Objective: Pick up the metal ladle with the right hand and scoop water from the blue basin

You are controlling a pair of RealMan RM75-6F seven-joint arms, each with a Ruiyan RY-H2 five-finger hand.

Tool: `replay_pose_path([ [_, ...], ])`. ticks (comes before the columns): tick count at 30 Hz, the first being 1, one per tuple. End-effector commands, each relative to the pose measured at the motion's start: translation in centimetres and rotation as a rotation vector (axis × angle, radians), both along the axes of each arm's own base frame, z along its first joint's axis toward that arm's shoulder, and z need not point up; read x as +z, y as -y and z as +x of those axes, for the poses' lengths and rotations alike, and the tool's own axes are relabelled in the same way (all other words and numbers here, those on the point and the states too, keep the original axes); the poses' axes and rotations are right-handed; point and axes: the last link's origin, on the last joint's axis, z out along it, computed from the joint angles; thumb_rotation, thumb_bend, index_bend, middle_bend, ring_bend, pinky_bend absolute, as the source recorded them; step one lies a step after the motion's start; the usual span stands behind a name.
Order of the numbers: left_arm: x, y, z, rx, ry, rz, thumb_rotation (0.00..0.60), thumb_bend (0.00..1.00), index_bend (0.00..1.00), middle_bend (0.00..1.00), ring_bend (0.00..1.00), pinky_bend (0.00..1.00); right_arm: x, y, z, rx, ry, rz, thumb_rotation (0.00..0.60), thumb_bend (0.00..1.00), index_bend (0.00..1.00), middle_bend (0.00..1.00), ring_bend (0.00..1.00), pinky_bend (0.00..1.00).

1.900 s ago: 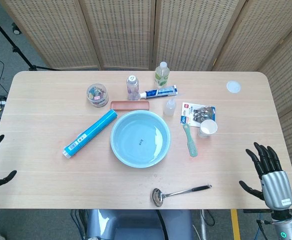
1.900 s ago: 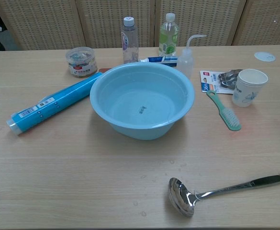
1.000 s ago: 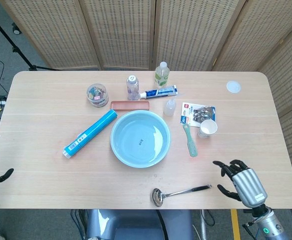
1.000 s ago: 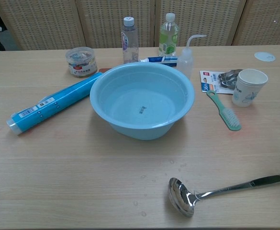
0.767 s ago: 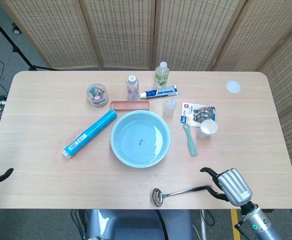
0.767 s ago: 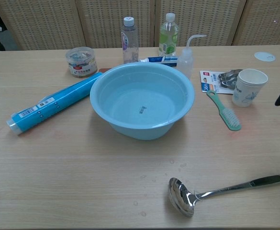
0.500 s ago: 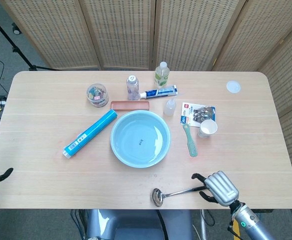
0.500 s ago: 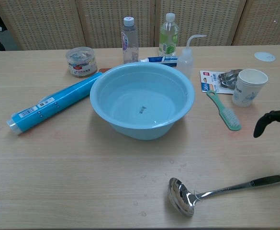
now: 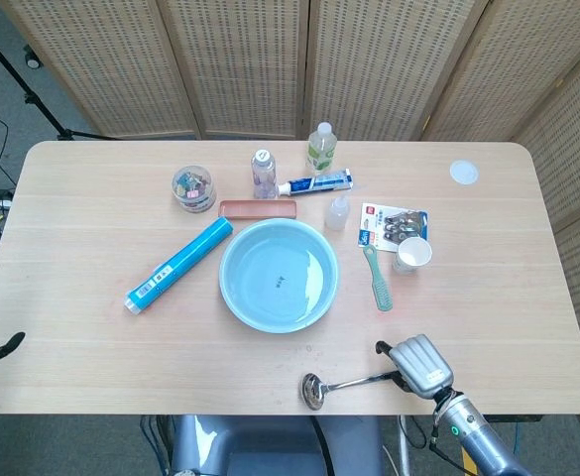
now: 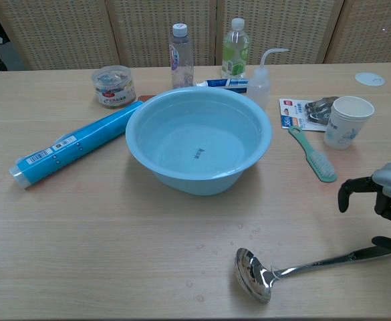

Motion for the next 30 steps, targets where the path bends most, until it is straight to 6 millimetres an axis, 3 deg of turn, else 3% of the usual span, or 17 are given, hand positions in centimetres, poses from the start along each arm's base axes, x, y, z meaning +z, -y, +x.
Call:
replay_pose_path([
  [1,0.0,0.0,0.0,0.001,0.002,0.001,0.6,0.16,0.0,0.0,0.0,0.0,-0.8,0.0,-0.2,-0.028,-0.025,0.005,0.6,0.31,0.38,0.95,1.0,1.0],
  [11,0.0,-0.1,-0.1,0.007,0.0,-0.001,0.6,0.16,0.0,0.0,0.0,0.0,-2.0,-1.0,-0.6,-0.055,-0.041,0.018,0.6,0.34,0.4,0.95,1.0,1.0],
  [30,-0.2,-0.3,-0.3,0.02,-0.008,-0.004,0.6,0.16,0.0,0.0,0.0,0.0,-3.9,-1.2,-1.8,-0.079,-0.069,0.038,0.6,0.37,0.41,0.95,1.0,1.0],
])
